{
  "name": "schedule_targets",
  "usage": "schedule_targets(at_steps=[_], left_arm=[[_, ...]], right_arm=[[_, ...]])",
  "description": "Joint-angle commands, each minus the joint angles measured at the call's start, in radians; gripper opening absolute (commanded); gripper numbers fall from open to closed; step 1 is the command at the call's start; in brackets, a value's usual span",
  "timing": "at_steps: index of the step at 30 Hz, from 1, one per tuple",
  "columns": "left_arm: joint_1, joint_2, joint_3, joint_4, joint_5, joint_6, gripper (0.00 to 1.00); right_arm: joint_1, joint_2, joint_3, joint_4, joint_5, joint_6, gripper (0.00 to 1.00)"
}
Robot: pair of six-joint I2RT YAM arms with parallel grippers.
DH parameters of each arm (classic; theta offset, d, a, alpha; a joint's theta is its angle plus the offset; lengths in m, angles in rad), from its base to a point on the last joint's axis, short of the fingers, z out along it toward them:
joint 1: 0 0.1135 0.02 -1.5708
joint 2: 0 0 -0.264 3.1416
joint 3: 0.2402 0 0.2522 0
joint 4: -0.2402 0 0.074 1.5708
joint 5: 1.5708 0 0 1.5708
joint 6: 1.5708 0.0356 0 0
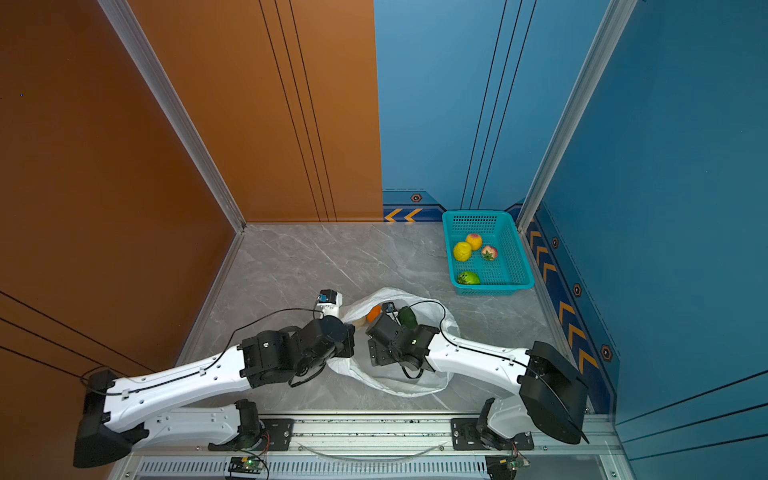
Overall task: Untie the knot of the plastic bag and take out the fruit
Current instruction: 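Move the right gripper back over the bag opening, then lower the right gripper onto the dark speckled fruit and grasp it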
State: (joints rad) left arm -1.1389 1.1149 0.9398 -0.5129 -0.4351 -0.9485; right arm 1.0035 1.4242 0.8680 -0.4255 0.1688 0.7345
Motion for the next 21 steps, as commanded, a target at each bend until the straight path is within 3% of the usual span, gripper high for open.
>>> schedule_targets(at_steps=[1,8,16,21], left_arm=[[0.008,0.008,0.012,0.003,0.034,0.019,0.0],[0.008,0.029,0.001,0.003,0.088,0.022,0.0],[0.01,0.034,-0.002,0.008,0.116,0.038,0.0],[0.008,0.031,-0.002,0.011,0.124,0.041,0.0]], right_arm=[[-0.038,0.042,-0.016,0.12,0.061,0.055,0.87],[-0.088,0.136,-0.005,0.229,0.129,0.116,0.87],[-0.142,0.218,-0.013,0.297,0.114,0.19,0.86],[-0.164,0.252,-0.022,0.363,0.097,0.213,0.79]])
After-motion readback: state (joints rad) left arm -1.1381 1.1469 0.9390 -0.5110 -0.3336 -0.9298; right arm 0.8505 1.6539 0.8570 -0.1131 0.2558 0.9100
